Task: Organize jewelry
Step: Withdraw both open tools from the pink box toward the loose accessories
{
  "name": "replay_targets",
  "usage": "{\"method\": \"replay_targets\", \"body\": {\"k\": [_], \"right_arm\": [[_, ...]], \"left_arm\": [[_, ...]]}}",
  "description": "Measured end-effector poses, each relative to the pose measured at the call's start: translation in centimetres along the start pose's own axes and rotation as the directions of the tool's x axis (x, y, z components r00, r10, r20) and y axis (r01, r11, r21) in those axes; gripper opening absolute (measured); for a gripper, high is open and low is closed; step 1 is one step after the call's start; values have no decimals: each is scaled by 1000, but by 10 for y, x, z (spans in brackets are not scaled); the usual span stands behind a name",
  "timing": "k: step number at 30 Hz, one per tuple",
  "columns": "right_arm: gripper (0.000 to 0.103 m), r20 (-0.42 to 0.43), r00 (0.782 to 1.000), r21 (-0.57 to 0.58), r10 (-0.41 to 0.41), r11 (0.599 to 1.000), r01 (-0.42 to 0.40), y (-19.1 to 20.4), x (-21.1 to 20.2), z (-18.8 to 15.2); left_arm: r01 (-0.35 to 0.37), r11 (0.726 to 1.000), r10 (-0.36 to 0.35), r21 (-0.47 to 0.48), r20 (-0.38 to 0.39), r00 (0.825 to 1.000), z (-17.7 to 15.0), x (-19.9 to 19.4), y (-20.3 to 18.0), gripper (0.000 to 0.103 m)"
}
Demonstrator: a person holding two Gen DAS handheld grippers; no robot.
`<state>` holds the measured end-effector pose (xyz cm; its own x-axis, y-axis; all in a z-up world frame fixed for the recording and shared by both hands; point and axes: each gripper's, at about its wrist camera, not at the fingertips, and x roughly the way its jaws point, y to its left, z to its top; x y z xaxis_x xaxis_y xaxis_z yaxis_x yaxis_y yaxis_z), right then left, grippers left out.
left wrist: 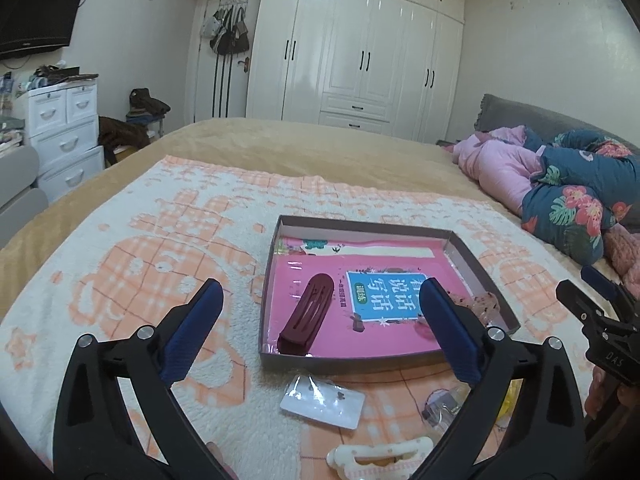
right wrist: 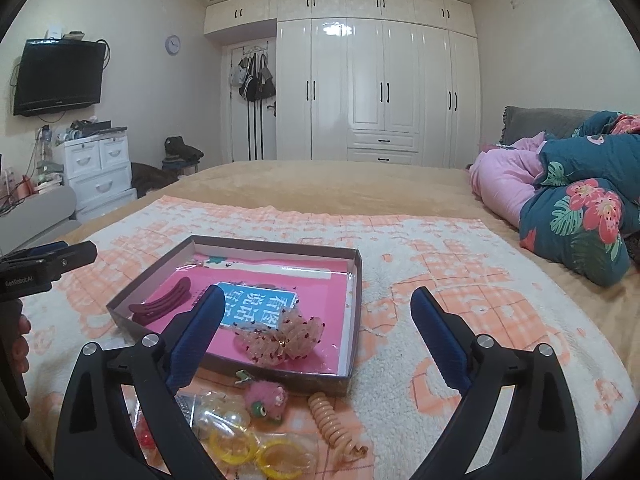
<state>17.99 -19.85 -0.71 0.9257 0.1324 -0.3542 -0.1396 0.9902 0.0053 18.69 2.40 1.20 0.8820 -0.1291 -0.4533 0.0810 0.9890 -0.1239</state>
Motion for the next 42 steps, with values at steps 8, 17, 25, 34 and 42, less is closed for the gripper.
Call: {"method": "replay_targets", "body": {"k": [8, 17, 25, 34, 42], "right_arm": [[92, 5, 1000, 0, 7, 1000, -7, 2, -16, -5], [93, 15, 1000, -16, 15, 1000, -15, 6, -35, -12], [93, 11, 1000, -31, 24, 999, -23, 11, -51, -19], [94, 13, 1000, -75, 28, 997, -27, 21, -65, -31], [94, 7, 999, -114, 47, 992, -46, 33, -74, -40]], "left_arm": [[-5, 1000, 5, -16, 30, 1000, -1, -19, 4, 91], [-6, 1000, 7, -7, 39, 999, -12, -35, 3, 91], [-9, 1000, 8, 14, 47, 999, -22, -50, 2, 91], [-16, 1000, 15, 14, 50, 999, -31, -61, 5, 91], [-22, 999, 20, 29, 42, 999, -39, -66, 6, 91]]}}
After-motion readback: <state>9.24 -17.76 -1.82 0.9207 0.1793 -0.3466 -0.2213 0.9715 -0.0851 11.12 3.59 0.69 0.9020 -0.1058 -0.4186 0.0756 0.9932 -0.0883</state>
